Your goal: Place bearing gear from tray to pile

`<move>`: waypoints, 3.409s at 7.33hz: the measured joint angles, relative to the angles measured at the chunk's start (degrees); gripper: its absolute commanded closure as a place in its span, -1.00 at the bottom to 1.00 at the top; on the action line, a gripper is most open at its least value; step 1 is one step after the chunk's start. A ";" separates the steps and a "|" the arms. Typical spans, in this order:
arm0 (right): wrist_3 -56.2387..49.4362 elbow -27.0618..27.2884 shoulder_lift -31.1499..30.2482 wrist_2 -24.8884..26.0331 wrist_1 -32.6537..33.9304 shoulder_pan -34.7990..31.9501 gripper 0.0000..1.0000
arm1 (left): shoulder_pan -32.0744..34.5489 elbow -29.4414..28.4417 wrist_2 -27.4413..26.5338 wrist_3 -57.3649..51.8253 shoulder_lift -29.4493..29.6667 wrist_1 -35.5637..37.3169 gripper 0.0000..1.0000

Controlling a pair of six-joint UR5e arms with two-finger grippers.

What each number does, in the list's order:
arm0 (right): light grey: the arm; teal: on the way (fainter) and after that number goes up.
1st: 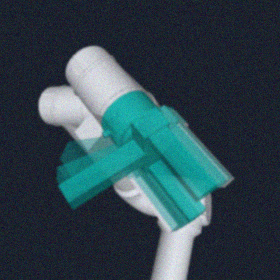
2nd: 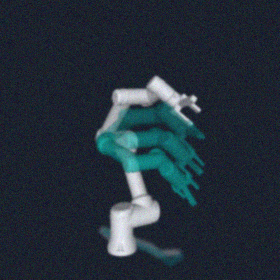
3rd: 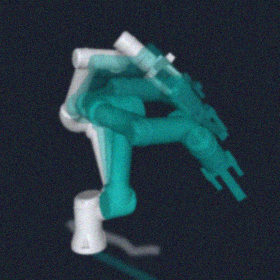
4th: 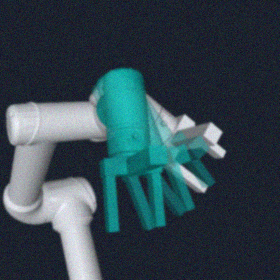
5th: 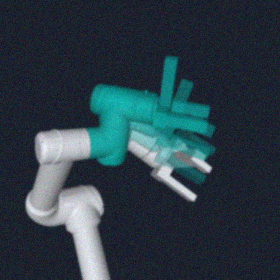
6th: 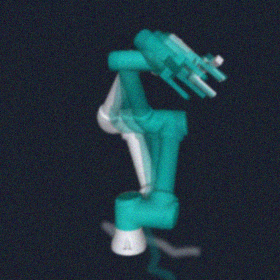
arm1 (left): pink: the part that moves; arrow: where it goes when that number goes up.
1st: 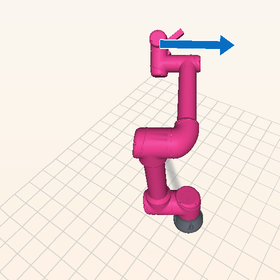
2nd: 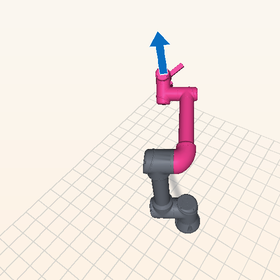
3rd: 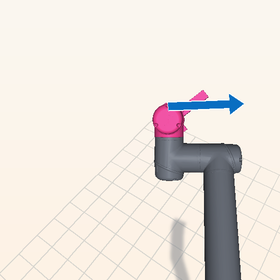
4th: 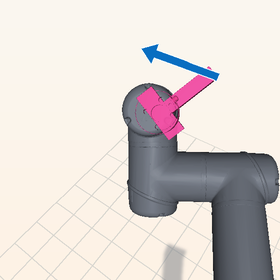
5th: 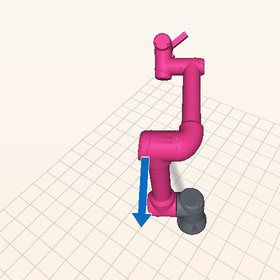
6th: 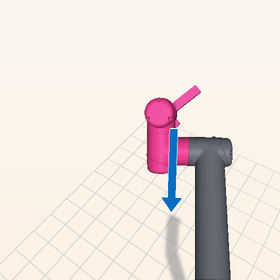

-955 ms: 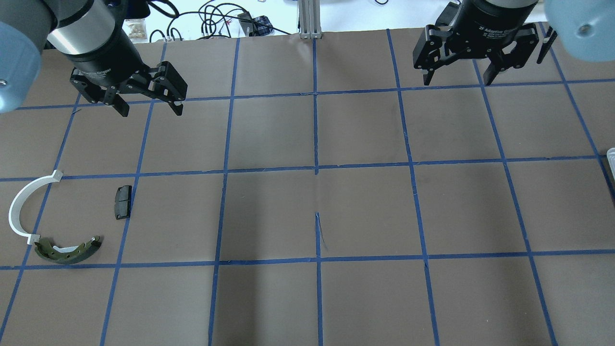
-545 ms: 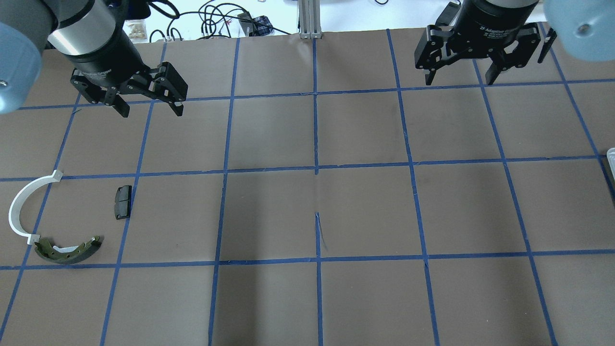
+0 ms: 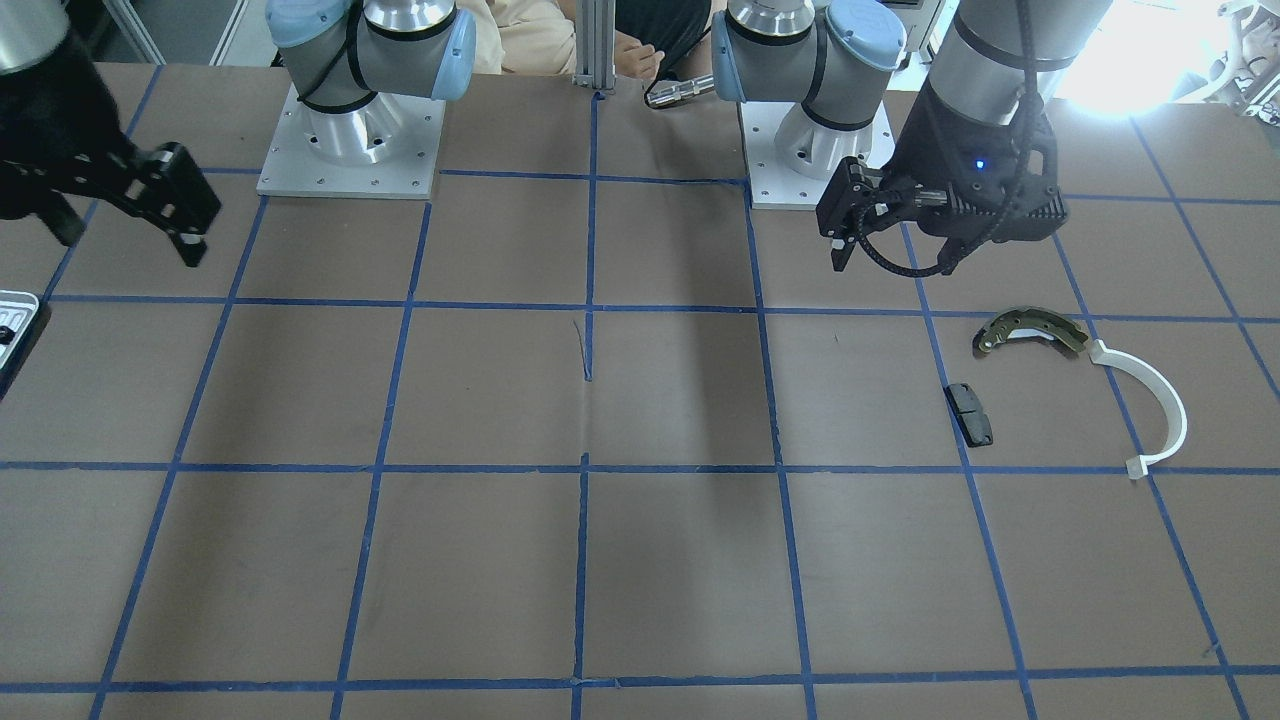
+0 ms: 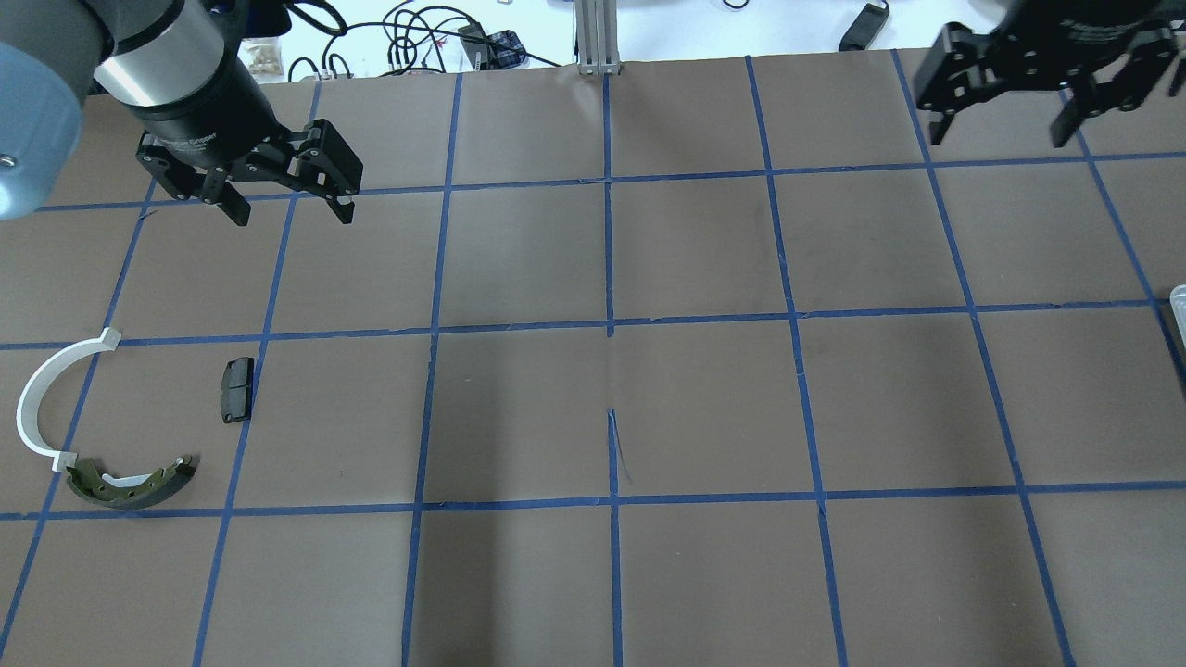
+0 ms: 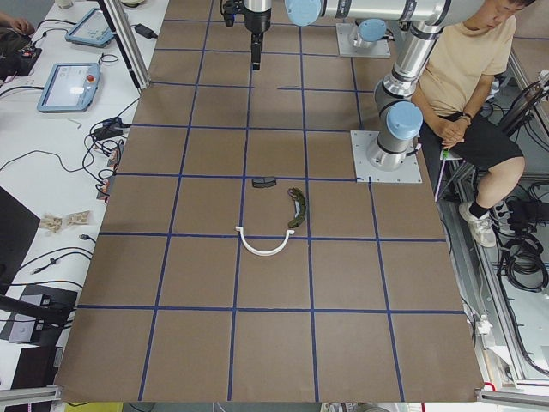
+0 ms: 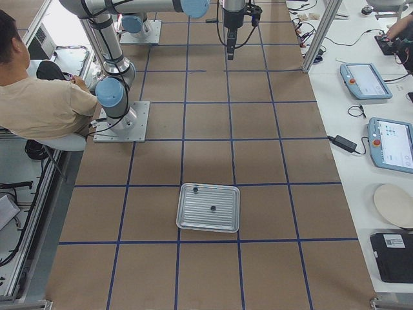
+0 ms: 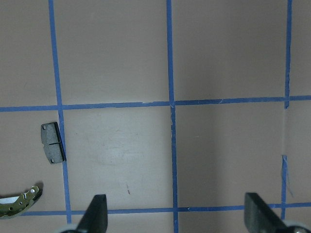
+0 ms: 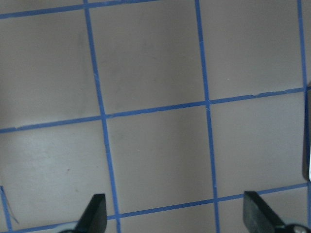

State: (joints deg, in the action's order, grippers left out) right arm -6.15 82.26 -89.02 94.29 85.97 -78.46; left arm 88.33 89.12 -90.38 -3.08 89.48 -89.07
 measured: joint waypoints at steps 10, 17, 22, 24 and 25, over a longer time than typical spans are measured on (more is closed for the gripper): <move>-77.75 10.57 20.37 -3.67 18.79 44.14 -0.95 | 0.08 0.00 0.03 -0.18 -0.07 0.30 -1.00; -89.04 27.23 21.63 -4.06 40.89 45.79 -0.61 | 0.08 0.06 0.11 -0.11 -0.10 0.30 -1.00; -91.07 26.71 22.83 -3.69 40.84 47.40 0.61 | 0.08 0.11 0.12 -0.09 -0.10 0.30 -1.00; -90.98 26.70 22.60 -3.47 40.76 47.43 1.00 | 0.08 0.11 0.12 -0.03 -0.10 0.30 -1.00; -90.79 26.67 22.51 -3.39 40.70 47.43 1.00 | 0.08 0.10 0.12 -0.01 -0.10 0.29 -1.00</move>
State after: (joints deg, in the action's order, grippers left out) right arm -96.94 108.93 -66.51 90.90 126.66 -31.03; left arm 88.42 89.22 -90.26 -3.09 89.39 -88.77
